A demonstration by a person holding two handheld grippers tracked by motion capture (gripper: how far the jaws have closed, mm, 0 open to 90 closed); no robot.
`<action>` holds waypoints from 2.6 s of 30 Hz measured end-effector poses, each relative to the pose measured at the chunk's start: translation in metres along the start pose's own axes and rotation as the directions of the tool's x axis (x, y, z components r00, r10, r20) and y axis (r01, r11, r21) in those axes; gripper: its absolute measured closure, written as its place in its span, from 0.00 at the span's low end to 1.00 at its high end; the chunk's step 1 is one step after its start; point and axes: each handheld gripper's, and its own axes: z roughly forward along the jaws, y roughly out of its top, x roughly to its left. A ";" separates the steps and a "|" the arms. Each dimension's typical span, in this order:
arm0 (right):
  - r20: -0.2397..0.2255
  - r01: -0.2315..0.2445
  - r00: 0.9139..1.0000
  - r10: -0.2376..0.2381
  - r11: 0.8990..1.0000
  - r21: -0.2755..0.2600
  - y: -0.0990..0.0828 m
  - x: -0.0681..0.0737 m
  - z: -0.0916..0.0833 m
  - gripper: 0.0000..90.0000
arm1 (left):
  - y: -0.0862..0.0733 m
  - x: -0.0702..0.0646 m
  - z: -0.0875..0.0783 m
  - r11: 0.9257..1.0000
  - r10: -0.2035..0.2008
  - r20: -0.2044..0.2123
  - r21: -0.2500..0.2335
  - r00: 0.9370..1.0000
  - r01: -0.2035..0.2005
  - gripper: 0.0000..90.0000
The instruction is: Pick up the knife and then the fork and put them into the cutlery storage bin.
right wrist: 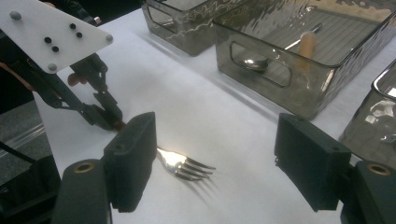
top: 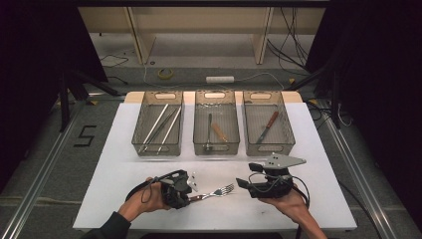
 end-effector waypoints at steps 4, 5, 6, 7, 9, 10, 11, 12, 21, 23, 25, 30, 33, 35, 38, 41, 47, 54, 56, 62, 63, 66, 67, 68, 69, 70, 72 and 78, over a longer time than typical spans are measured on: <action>-0.008 0.006 1.000 -0.006 1.000 -0.003 0.000 0.001 0.000 0.34 | 0.001 -0.001 -0.001 1.000 0.003 -0.006 -0.003 1.000 -0.003 0.84; -0.010 0.009 1.000 -0.009 1.000 -0.002 0.000 0.002 0.001 0.34 | 0.001 -0.001 -0.002 1.000 0.003 -0.012 -0.006 1.000 -0.003 0.84; -0.014 0.013 1.000 -0.013 1.000 -0.002 0.000 0.003 0.001 0.34 | 0.001 -0.001 -0.003 1.000 0.000 -0.010 -0.012 1.000 0.000 0.84; -0.016 0.020 1.000 -0.020 1.000 -0.003 0.000 0.004 0.001 0.34 | 0.001 -0.001 -0.004 1.000 -0.003 -0.002 -0.012 1.000 0.003 0.84; -0.026 0.031 0.999 -0.031 1.000 -0.001 0.001 0.006 0.002 0.34 | 0.002 -0.002 -0.006 1.000 -0.014 0.004 -0.024 1.000 0.014 0.84; -0.029 0.038 0.999 -0.038 0.999 0.001 0.001 0.008 0.003 0.34 | 0.002 -0.003 -0.007 0.999 -0.015 0.002 -0.030 1.000 0.015 0.84; -0.033 0.047 0.998 -0.046 0.999 0.003 0.001 0.010 0.003 0.34 | 0.003 -0.003 -0.009 0.999 -0.013 0.004 -0.036 1.000 0.013 0.84; -0.037 0.053 0.998 -0.053 0.999 0.004 0.001 0.011 0.004 0.34 | 0.004 -0.004 -0.010 0.998 -0.026 0.007 -0.048 1.000 0.026 0.84; -0.082 0.150 0.986 -0.147 0.988 0.032 0.000 0.031 0.016 0.34 | 0.008 -0.006 -0.020 0.996 -0.037 0.041 -0.085 0.998 0.041 0.84; -0.102 0.164 0.982 -0.160 0.986 0.039 0.000 0.036 0.019 0.34 | 0.010 -0.008 -0.021 0.996 -0.032 0.046 -0.083 0.998 0.036 0.84; -0.116 0.196 0.975 -0.190 0.979 0.050 -0.001 0.043 0.023 0.34 | 0.011 -0.010 -0.021 0.996 -0.023 0.050 -0.081 0.999 0.027 0.84; -0.136 0.262 0.959 -0.250 0.962 0.073 -0.003 0.055 0.032 0.34 | 0.017 -0.015 -0.023 0.997 -0.008 0.061 -0.082 0.998 0.013 0.84; -0.134 0.306 0.947 -0.292 0.948 0.093 -0.006 0.061 0.038 0.34 | 0.022 -0.018 -0.027 0.997 0.010 0.078 -0.078 0.997 -0.004 0.84; -0.131 0.331 0.940 -0.316 0.937 0.108 -0.007 0.064 0.040 0.35 | 0.024 -0.019 -0.028 0.996 0.006 0.088 -0.088 0.996 0.002 0.84; -0.131 0.369 0.926 -0.354 0.922 0.117 -0.009 0.069 0.043 0.36 | 0.028 -0.020 -0.029 0.997 0.014 0.102 -0.079 0.995 -0.006 0.84; -0.131 0.407 0.911 -0.391 0.904 0.132 -0.011 0.074 0.047 0.38 | 0.031 -0.021 -0.029 0.997 0.019 0.112 -0.070 0.994 -0.011 0.84; -0.132 0.484 0.874 -0.467 0.861 0.158 -0.016 0.080 0.051 0.44 | 0.036 -0.023 -0.029 0.998 0.031 0.133 -0.061 0.991 -0.023 0.84; -0.132 0.539 0.842 -0.523 0.821 0.187 -0.020 0.085 0.055 0.53 | 0.041 -0.025 -0.028 0.998 0.040 0.148 -0.061 0.988 -0.031 0.84; -0.130 0.556 0.831 -0.541 0.809 0.191 -0.021 0.086 0.056 0.57 | 0.042 -0.026 -0.028 0.997 0.036 0.151 -0.066 0.988 -0.026 0.84; -0.134 0.600 0.800 -0.585 0.775 0.201 -0.024 0.089 0.059 0.65 | 0.045 -0.029 -0.028 0.997 0.048 0.168 -0.059 0.985 -0.039 0.84; -0.134 0.609 0.793 -0.594 0.767 0.202 -0.024 0.090 0.059 0.66 | 0.046 -0.029 -0.028 0.997 0.055 0.169 -0.060 0.984 -0.045 0.84; -0.132 0.621 0.783 -0.608 0.758 0.200 -0.026 0.091 0.061 0.68 | 0.047 -0.029 -0.028 0.997 0.051 0.174 -0.071 0.983 -0.039 0.83; -0.134 0.633 0.773 -0.620 0.745 0.209 -0.026 0.091 0.060 0.69 | 0.047 -0.028 -0.029 0.997 0.057 0.177 -0.070 0.983 -0.045 0.84; -0.138 0.643 0.766 -0.628 0.737 0.211 -0.027 0.091 0.060 0.71 | 0.047 -0.029 -0.029 0.996 0.052 0.179 -0.075 0.982 -0.039 0.83; -0.139 0.657 0.753 -0.644 0.723 0.211 -0.027 0.091 0.060 0.73 | 0.047 -0.028 -0.029 0.996 0.058 0.177 -0.071 0.983 -0.046 0.83; -0.131 0.655 0.754 -0.644 0.724 0.216 -0.027 0.091 0.060 0.76 | 0.047 -0.029 -0.029 0.996 0.056 0.174 -0.071 0.983 -0.044 0.83; -0.131 0.667 0.743 -0.656 0.712 0.220 -0.028 0.091 0.060 0.80 | 0.047 -0.029 -0.029 0.997 0.045 0.173 -0.077 0.984 -0.032 0.83; -0.136 0.716 0.695 -0.706 0.664 0.216 -0.030 0.093 0.060 0.84 | 0.047 -0.028 -0.030 0.996 0.047 0.187 -0.087 0.981 -0.031 0.83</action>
